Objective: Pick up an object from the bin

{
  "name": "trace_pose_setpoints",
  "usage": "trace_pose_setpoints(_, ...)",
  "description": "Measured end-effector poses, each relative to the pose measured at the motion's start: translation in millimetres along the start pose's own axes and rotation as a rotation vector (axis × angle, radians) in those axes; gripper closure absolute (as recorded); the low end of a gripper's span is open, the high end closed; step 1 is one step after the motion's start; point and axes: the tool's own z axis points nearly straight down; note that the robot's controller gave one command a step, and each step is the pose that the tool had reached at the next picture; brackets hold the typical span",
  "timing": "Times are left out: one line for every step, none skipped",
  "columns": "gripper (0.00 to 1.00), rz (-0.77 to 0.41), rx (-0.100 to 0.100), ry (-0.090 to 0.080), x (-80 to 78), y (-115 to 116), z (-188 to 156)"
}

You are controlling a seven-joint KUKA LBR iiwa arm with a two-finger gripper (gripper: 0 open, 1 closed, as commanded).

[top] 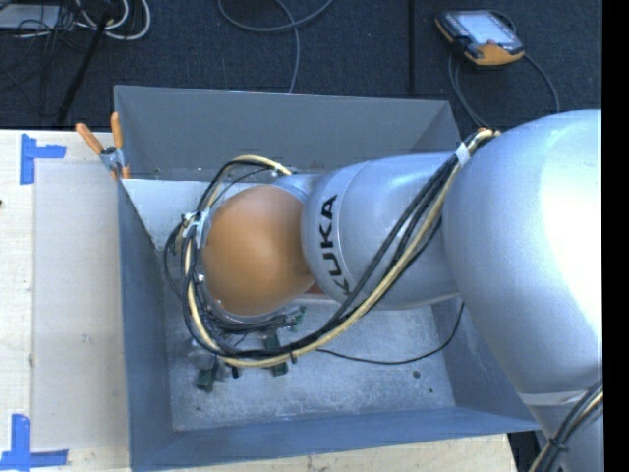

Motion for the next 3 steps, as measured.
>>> trace_pose_setpoints(1.0,0.0,-0.004,0.003,1.0,1.2,-4.5)
trace_pose_setpoints(1.0,0.001,-0.003,0.004,0.8,1.7,-29.0)
trace_pose_setpoints(1.0,0.002,0.003,-0.001,-0.6,0.9,-42.4)
